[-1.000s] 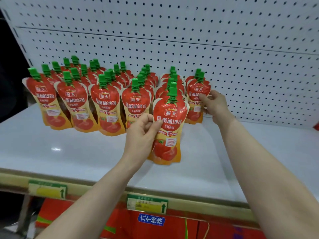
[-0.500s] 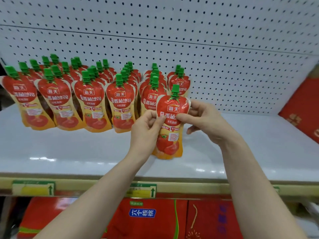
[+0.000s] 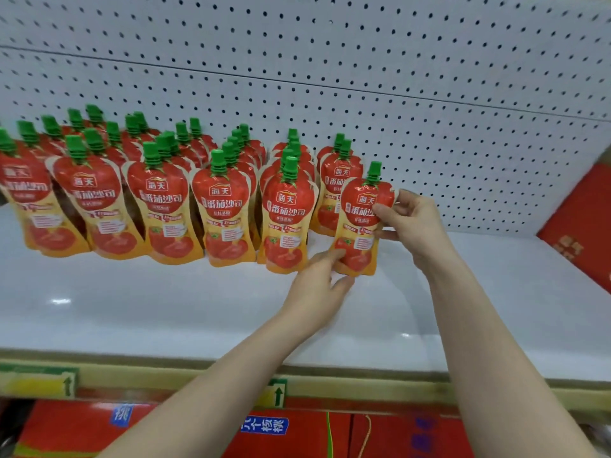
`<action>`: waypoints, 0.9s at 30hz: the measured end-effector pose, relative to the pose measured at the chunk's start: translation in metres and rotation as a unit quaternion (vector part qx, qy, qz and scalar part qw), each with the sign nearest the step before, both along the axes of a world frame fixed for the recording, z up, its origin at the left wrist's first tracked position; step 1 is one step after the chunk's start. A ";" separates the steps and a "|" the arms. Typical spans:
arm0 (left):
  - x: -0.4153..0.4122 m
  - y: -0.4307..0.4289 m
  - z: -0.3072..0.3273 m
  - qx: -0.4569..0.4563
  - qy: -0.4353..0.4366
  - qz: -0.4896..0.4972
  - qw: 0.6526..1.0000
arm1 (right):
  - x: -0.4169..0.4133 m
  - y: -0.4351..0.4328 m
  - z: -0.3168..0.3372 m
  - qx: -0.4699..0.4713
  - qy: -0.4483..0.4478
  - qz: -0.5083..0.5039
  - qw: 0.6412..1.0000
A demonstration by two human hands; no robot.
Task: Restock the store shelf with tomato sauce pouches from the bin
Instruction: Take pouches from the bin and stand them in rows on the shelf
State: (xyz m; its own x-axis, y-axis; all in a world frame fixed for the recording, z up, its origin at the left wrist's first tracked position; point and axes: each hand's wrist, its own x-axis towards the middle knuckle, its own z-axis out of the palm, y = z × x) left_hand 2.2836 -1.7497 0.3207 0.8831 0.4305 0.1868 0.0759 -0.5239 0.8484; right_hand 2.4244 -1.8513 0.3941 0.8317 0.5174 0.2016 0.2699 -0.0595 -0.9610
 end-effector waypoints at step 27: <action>0.020 -0.004 0.005 0.033 0.005 0.017 0.999 | 0.004 0.000 -0.018 -0.114 -0.127 -0.089 0.981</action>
